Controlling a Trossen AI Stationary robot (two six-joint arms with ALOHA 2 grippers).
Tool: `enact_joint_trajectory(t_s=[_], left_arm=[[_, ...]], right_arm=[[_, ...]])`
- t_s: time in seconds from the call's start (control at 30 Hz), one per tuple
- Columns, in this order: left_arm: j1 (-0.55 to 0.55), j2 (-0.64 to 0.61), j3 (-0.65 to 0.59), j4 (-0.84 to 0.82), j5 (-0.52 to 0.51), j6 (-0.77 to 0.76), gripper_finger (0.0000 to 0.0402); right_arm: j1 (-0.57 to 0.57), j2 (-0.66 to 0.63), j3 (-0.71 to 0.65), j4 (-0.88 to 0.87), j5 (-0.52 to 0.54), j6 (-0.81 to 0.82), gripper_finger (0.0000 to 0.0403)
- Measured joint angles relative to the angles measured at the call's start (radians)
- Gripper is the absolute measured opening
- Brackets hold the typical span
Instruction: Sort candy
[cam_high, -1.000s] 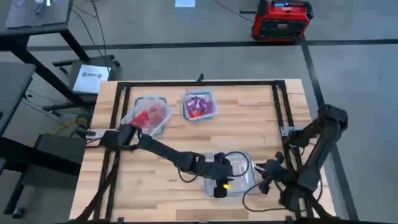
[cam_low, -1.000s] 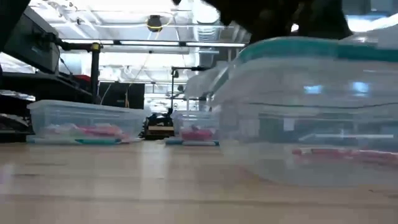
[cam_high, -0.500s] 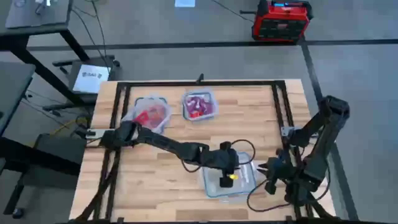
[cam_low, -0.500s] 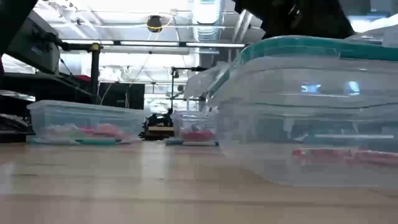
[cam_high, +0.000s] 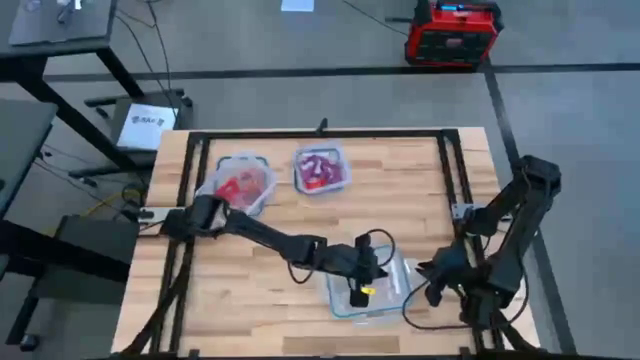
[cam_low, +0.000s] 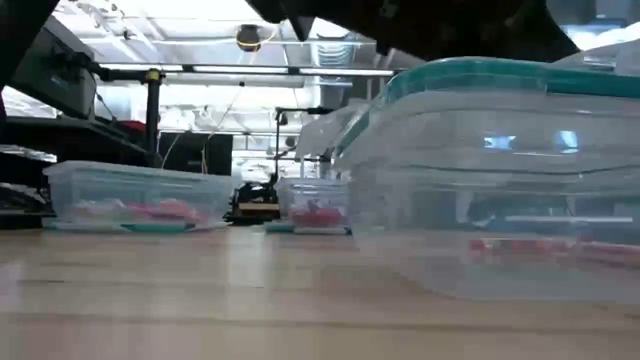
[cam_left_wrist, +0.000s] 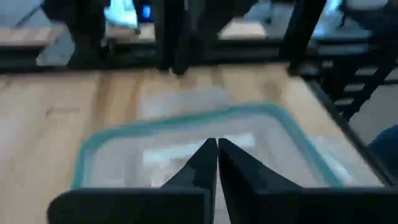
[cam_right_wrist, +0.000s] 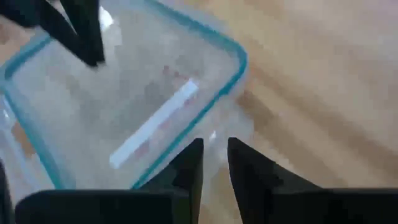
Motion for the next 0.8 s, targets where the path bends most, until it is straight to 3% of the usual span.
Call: enact_joint_trajectory(t_s=[0.3,0.8], left_arm=[[0.001,0.0,-0.004,-0.118,0.006,0.003,0.0],[0.0,0.011,-0.041,-0.119,0.006,0.004,0.0]], right_arm=[[-0.018,0.011,0.0,0.004,-0.012,0.0,0.0063],[-0.066,0.056,0.001,0.046,-0.094,0.003,0.0063]])
